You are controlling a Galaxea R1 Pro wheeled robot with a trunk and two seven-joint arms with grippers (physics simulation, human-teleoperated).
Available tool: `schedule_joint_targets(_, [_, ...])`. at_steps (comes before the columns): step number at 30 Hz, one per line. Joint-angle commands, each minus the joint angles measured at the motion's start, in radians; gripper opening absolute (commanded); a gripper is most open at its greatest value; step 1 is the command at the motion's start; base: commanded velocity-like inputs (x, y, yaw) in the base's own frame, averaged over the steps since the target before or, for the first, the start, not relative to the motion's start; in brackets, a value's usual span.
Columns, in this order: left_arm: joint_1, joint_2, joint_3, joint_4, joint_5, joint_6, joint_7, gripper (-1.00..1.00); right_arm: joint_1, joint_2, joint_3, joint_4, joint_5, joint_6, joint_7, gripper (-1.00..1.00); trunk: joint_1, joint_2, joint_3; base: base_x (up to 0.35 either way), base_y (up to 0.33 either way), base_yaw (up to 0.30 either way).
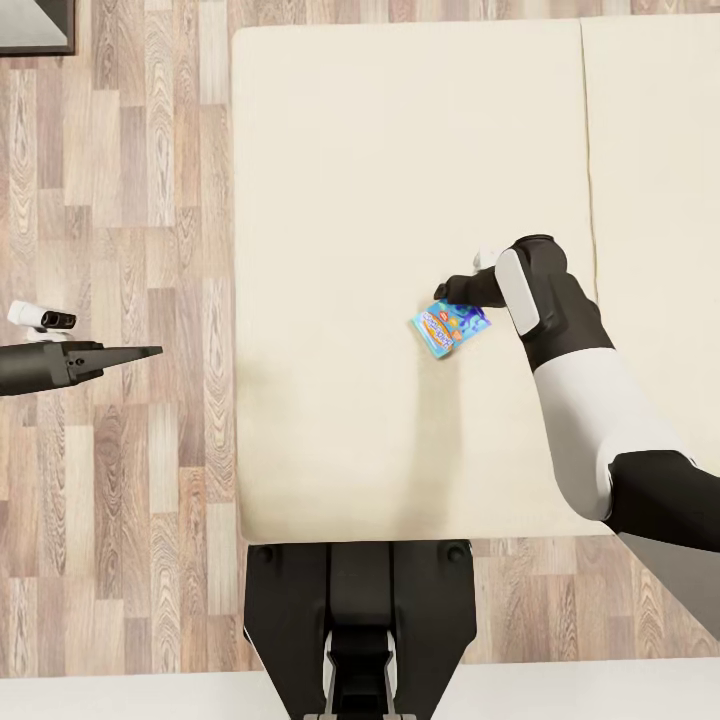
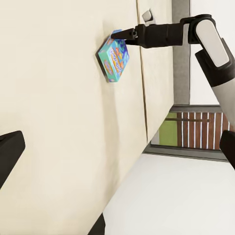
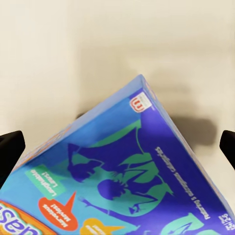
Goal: Put all the toys in the child's room - the three board games (two on the bed and one on the table), the two jigsaw puzzles on the table, and the tennis ball on the table - inside the toy box on the table in the child's room.
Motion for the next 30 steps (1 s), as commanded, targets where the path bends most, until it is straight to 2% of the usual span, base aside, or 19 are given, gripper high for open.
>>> schedule_joint_targets(1, [0.000, 0.000, 0.000, 0.000, -0.001, 0.011, -0.004, 1.00, 0.000, 0.000, 0.002, -0.001, -0.011, 0.003, -0.010, 1.00, 0.001, -0.002, -0.001, 0.000, 0.000, 0.000])
schedule_joint_targets(20, [0.000, 0.000, -0.001, 0.000, -0.001, 0.011, -0.004, 1.00, 0.000, -0.008, -0.001, 0.001, -0.012, 0.003, -0.007, 1.00, 0.001, -0.002, -0.001, 0.000, 0.000, 0.000])
schedule_joint_targets(30, [0.000, 0.000, 0.000, 0.000, -0.001, 0.011, -0.004, 1.00, 0.000, -0.011, -0.002, 0.047, -0.018, 0.003, -0.002, 1.00, 0.001, -0.002, -0.001, 0.000, 0.000, 0.000])
